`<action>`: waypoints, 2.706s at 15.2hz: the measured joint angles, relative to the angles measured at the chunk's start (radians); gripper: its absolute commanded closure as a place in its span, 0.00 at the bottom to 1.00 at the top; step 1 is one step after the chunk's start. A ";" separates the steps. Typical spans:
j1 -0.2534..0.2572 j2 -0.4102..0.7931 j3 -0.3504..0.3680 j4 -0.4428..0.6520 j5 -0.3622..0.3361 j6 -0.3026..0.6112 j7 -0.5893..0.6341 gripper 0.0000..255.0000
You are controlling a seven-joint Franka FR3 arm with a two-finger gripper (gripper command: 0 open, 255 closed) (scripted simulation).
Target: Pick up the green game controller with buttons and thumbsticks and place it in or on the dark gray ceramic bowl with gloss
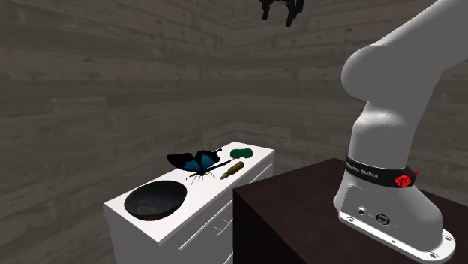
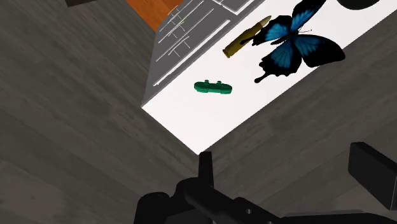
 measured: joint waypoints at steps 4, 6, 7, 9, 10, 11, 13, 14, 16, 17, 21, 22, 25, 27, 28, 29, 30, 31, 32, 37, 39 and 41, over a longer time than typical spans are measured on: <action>0.014 0.029 -0.022 -0.045 -0.011 0.056 -0.064 0.00; 0.030 0.054 -0.033 -0.085 -0.016 0.106 -0.114 0.00; 0.038 0.066 -0.038 -0.101 -0.019 0.127 -0.139 0.00; 0.053 0.108 -0.054 -0.126 -0.026 0.179 -0.195 0.00; 0.061 0.129 -0.060 -0.144 -0.028 0.209 -0.222 0.00; 0.067 0.156 -0.071 -0.149 -0.033 0.234 -0.254 0.00; 0.080 0.197 -0.088 -0.184 -0.040 0.293 -0.313 0.00; 0.086 0.228 -0.099 -0.185 -0.044 0.319 -0.345 0.00; 0.100 0.291 -0.115 -0.193 -0.048 0.373 -0.404 0.00; 0.106 0.320 -0.124 -0.198 -0.050 0.399 -0.434 0.00; 0.133 0.452 -0.154 -0.203 -0.051 0.505 -0.553 0.00; 0.140 0.480 -0.159 -0.207 -0.050 0.530 -0.581 0.00; 0.161 0.591 -0.172 -0.198 -0.041 0.609 -0.667 0.00; 0.173 0.672 -0.179 -0.183 -0.032 0.659 -0.728 0.00; 0.178 0.706 -0.180 -0.173 -0.028 0.676 -0.756 0.00; 0.180 0.736 -0.184 -0.171 -0.024 0.696 -0.788 0.00; 0.181 0.772 -0.186 -0.166 -0.019 0.719 -0.821 0.00; 0.185 0.809 -0.185 -0.150 -0.015 0.732 -0.848 0.00; 0.185 0.852 -0.185 -0.134 -0.007 0.753 -0.881 0.00; 0.182 1.057 -0.164 -0.055 0.015 0.845 -1.020 0.00; 0.176 1.139 -0.152 -0.018 0.015 0.877 -1.069 0.00; 0.176 1.209 -0.139 0.014 0.008 0.903 -1.105 0.00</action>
